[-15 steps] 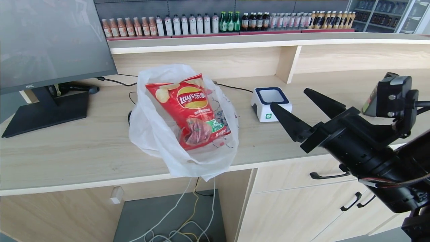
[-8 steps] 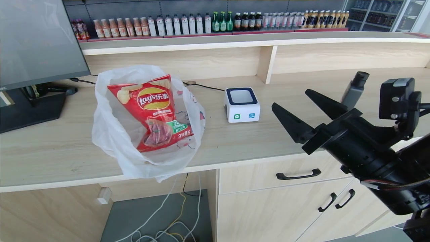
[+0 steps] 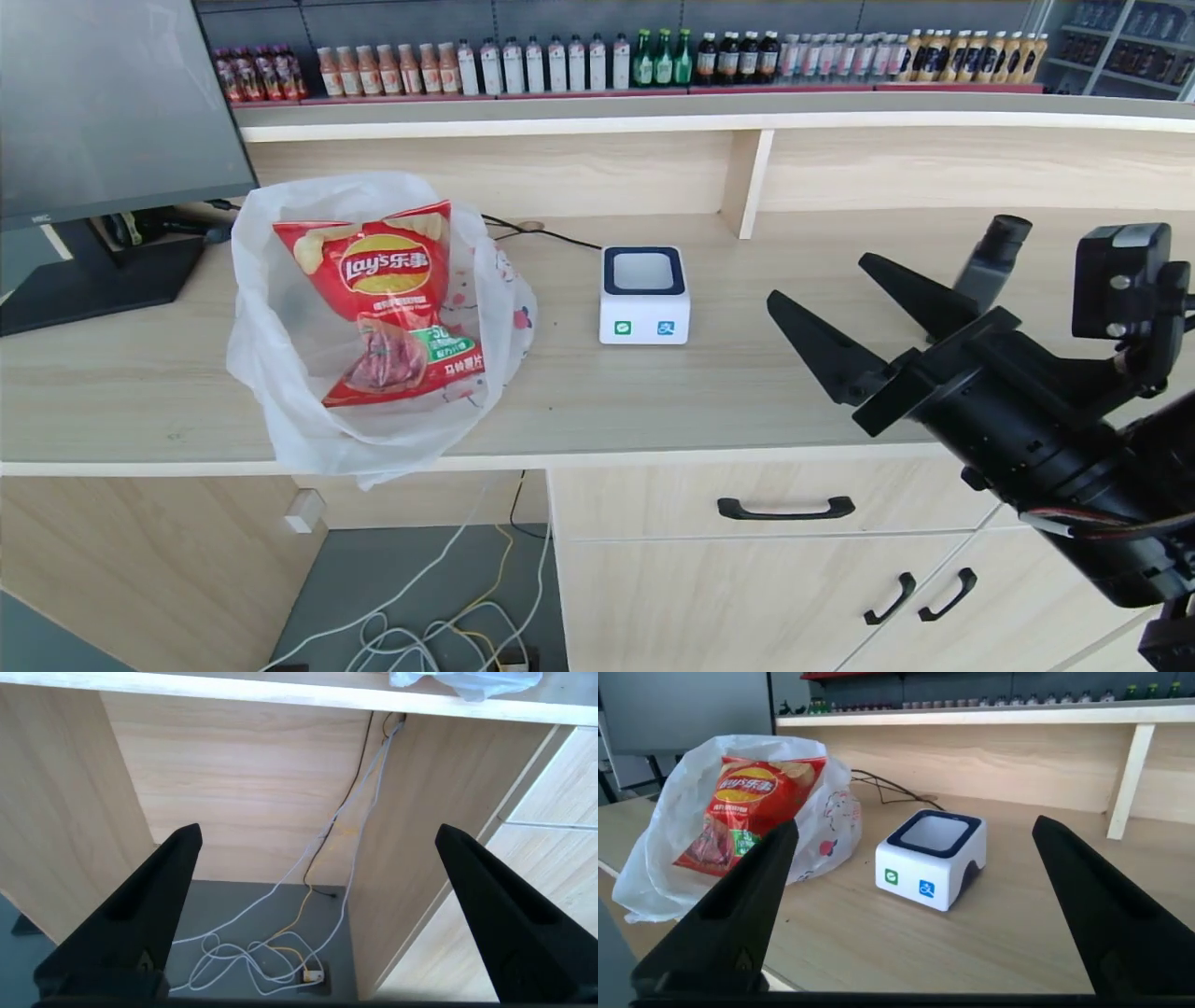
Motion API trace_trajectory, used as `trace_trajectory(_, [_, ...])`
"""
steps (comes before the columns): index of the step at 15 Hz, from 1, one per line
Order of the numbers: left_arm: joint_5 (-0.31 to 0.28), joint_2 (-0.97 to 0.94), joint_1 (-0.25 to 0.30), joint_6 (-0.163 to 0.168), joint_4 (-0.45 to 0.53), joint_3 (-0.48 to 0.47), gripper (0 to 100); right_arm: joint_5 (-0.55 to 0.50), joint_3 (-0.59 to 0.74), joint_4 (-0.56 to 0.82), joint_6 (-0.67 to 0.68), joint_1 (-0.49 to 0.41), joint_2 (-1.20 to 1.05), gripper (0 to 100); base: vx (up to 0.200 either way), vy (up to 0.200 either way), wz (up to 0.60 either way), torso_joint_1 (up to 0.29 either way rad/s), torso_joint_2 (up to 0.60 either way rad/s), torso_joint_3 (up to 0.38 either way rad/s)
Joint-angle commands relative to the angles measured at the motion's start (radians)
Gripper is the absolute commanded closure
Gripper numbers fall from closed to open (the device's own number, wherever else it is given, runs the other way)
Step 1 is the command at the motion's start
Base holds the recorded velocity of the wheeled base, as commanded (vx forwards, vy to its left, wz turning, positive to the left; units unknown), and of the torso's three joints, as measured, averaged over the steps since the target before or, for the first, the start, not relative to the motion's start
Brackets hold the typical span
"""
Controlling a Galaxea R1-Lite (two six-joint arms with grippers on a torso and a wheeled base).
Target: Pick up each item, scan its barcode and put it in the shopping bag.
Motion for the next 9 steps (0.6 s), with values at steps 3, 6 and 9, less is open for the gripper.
trace_trajectory(3, [0.000,0.000,0.000,0.000,0.000,0.000,0,0.001,0.001,0.000,0.000,0.000,-0.002,0,0.000,-0.200,0.00,0.002,0.00,-0.001])
trace_trajectory(6, [0.000,0.000,0.000,0.000,0.000,0.000,0,0.001,-0.002,0.000,0.000,0.001,0.001,0,0.000,-0.200,0.00,0.004,0.00,0.004])
trace_trajectory(9, [0.000,0.000,0.000,0.000,0.000,0.000,0,-0.001,0.002,0.000,-0.002,0.001,0.005,0,0.000,-0.200,0.00,0.002,0.00,0.001])
